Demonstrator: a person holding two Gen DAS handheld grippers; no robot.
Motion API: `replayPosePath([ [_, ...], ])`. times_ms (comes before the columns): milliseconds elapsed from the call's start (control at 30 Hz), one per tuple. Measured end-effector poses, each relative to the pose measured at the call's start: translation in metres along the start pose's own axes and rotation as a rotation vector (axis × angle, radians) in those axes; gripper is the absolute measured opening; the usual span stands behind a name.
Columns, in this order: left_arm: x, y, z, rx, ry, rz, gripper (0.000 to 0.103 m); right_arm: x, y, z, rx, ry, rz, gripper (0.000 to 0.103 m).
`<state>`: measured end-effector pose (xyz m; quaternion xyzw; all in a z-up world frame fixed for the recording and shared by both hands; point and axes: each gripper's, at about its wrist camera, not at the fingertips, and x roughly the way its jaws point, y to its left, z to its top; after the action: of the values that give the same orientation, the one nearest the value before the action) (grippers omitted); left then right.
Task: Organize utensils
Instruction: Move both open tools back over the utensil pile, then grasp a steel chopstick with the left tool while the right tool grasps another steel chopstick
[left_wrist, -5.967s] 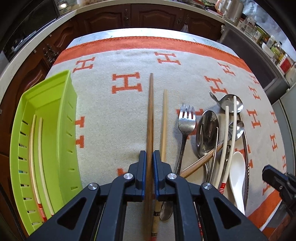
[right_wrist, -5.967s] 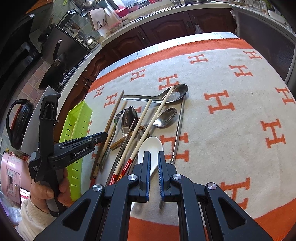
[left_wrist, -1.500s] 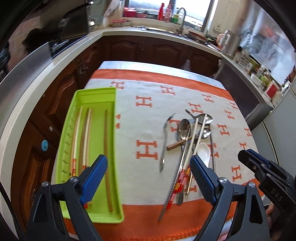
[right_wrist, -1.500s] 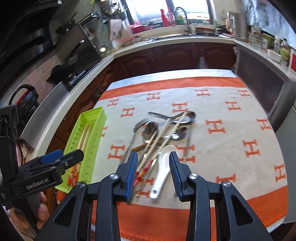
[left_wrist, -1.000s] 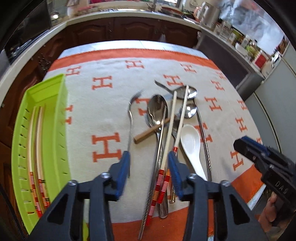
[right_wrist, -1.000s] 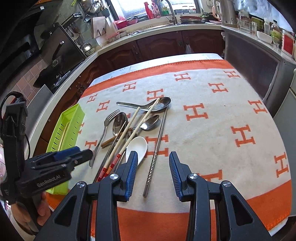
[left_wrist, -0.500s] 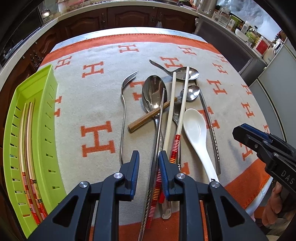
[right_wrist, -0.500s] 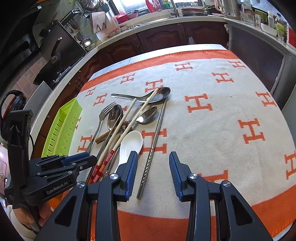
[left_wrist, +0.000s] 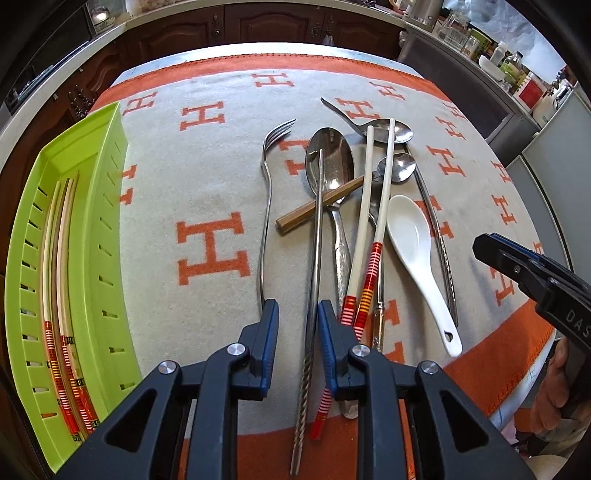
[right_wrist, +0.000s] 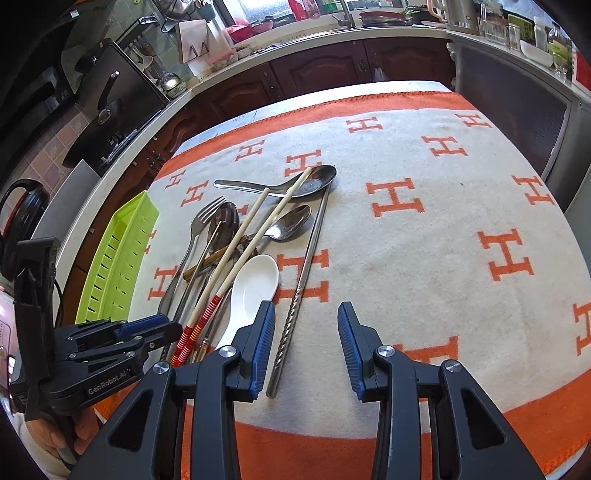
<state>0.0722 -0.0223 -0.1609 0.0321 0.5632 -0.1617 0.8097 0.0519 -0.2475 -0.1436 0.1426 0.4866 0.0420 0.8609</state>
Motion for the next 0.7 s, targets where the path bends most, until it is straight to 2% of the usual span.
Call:
replayPosePath([
  [67,-0.001,-0.001,-0.002,0.008,-0.008,0.006,0.018,0.002,-0.001,0.000,0.001,0.003,-0.003,0.036],
  [200,-0.001,-0.002,-0.006,0.018,-0.025,0.023,0.005,0.008,-0.002,0.001,0.016,0.013,-0.012,0.036],
  [433,-0.009,0.002,-0.007,-0.007,-0.072,0.003,0.003,0.022,-0.007,0.018,0.054,0.015,-0.035,0.036],
  [700,-0.038,0.007,-0.004,-0.014,-0.154,-0.010,0.003,0.051,0.013,0.030,-0.014,0.065,-0.118,0.036],
])
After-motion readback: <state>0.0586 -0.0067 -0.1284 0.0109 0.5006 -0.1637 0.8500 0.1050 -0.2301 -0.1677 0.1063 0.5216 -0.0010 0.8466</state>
